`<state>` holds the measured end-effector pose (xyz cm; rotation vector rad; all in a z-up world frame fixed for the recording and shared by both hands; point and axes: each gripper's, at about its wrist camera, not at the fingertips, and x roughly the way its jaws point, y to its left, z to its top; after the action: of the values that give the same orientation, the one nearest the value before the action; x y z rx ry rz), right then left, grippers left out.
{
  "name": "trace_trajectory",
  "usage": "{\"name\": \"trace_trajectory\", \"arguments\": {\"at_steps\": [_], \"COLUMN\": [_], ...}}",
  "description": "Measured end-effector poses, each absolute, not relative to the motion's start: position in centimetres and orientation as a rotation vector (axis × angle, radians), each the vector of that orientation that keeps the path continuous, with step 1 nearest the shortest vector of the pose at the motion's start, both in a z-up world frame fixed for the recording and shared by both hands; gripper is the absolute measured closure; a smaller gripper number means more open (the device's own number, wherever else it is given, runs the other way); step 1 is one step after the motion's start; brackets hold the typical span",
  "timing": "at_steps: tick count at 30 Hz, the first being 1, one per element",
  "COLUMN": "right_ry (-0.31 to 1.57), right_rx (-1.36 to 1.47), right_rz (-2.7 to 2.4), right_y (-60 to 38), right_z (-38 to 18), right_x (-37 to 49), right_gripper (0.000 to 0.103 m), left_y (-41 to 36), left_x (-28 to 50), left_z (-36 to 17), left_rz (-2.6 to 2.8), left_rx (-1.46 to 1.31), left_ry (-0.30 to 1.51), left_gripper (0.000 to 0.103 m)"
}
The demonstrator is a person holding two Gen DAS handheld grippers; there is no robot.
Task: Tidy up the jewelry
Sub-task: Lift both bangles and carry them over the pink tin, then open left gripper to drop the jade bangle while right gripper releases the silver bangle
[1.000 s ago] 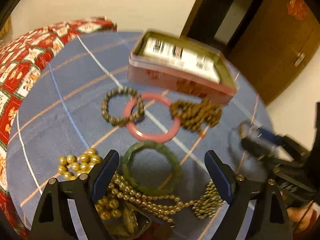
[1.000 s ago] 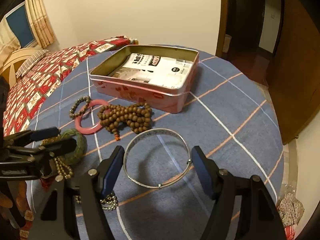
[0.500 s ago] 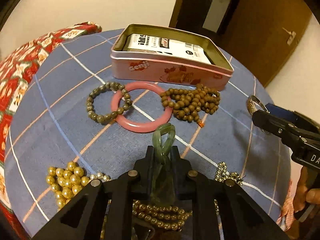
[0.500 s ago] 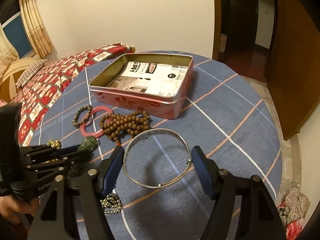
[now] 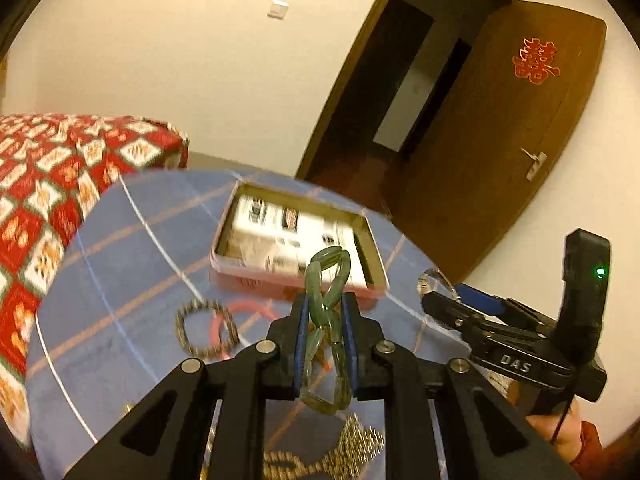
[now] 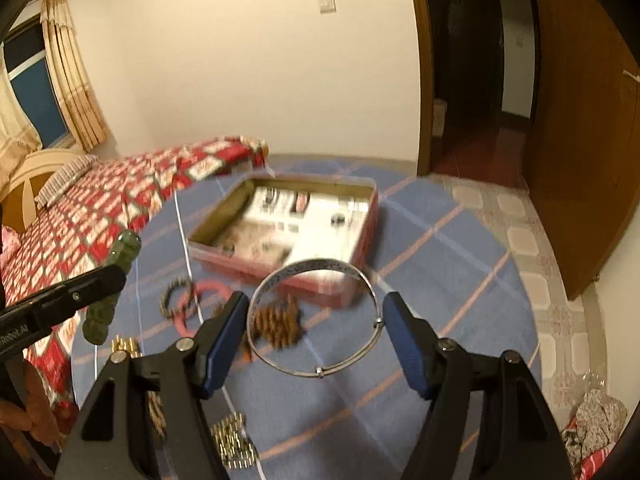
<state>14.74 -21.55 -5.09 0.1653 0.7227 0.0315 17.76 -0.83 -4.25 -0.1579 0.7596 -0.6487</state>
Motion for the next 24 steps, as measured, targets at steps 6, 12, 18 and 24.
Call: {"name": "trace_trajectory", "arguments": {"at_steps": [6, 12, 18, 24], "right_ry": [0.691, 0.753, 0.813, 0.807], "right_rx": [0.129, 0.16, 0.153, 0.116], "right_rz": [0.008, 0.018, 0.039, 0.047], "right_y": [-21.3, -21.8, -22.0, -21.7], "right_z": [-5.3, -8.6, -10.8, -11.2], "right_x": [19.7, 25.0, 27.1, 27.9], "right_gripper": [0.031, 0.031, 0.031, 0.03], "left_y": [-2.8, -4.7, -6.2, -6.8], "left_x": [22.7, 27.6, 30.9, 32.1], "left_z": [-4.9, -7.7, -10.3, -11.6], "left_rz": [-0.574, -0.538, -0.522, -0.483], "left_rx": [-0.11, -0.118, -0.113, -0.084], "left_ry": [0.748, 0.805, 0.885, 0.935], "left_gripper": [0.087, 0.087, 0.087, 0.082]}}
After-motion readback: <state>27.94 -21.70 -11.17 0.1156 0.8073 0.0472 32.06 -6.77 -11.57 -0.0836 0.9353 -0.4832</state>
